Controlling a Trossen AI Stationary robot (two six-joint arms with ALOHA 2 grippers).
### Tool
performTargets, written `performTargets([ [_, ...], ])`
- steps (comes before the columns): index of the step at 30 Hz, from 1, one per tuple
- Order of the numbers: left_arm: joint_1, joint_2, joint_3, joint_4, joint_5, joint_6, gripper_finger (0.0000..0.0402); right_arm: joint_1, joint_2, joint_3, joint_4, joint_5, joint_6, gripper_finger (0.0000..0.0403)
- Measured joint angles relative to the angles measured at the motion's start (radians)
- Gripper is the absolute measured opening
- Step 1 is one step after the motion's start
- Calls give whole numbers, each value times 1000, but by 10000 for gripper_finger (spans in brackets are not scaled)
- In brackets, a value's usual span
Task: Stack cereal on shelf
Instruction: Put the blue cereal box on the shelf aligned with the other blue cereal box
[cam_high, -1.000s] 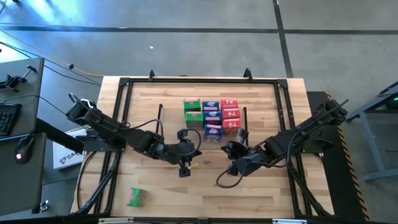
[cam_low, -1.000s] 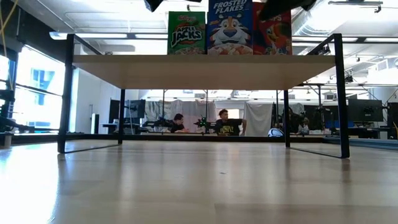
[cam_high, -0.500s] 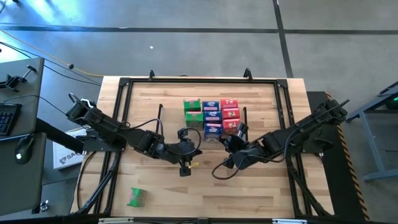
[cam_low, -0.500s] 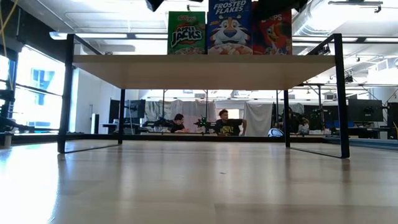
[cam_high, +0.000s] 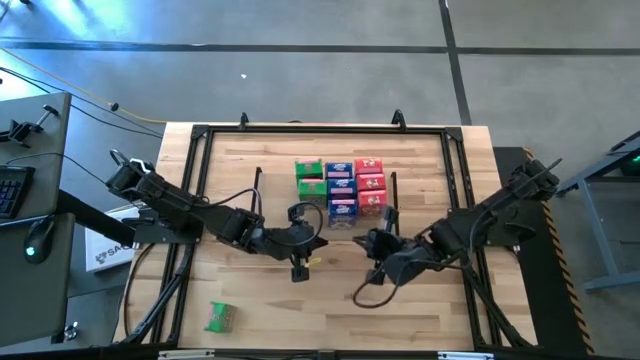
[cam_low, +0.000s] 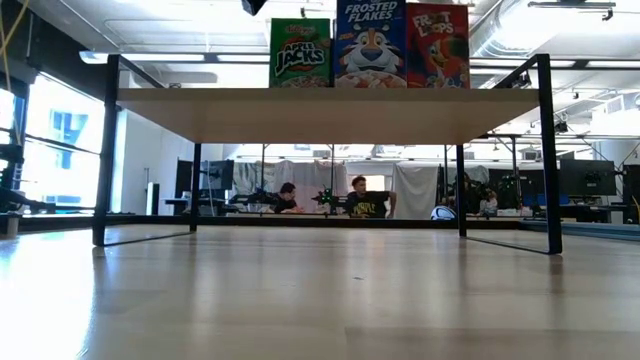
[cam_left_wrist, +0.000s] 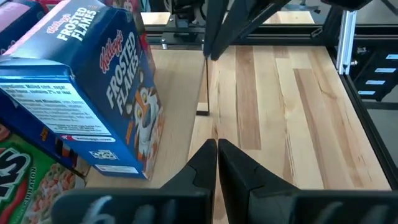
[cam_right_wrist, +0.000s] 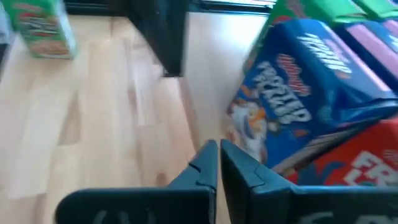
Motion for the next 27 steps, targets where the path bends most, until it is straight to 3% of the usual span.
performTargets([
  [11,14,14,2,13,-60,1,7,-89,42,-11,30,14,-38,2],
  [17,35,70,2,55,-64,1,7,-87,43,-11,61,6,-53,2],
  [27,50,101,1,82,-165,-17,7,-88,43,-11,63,4,-52,2],
])
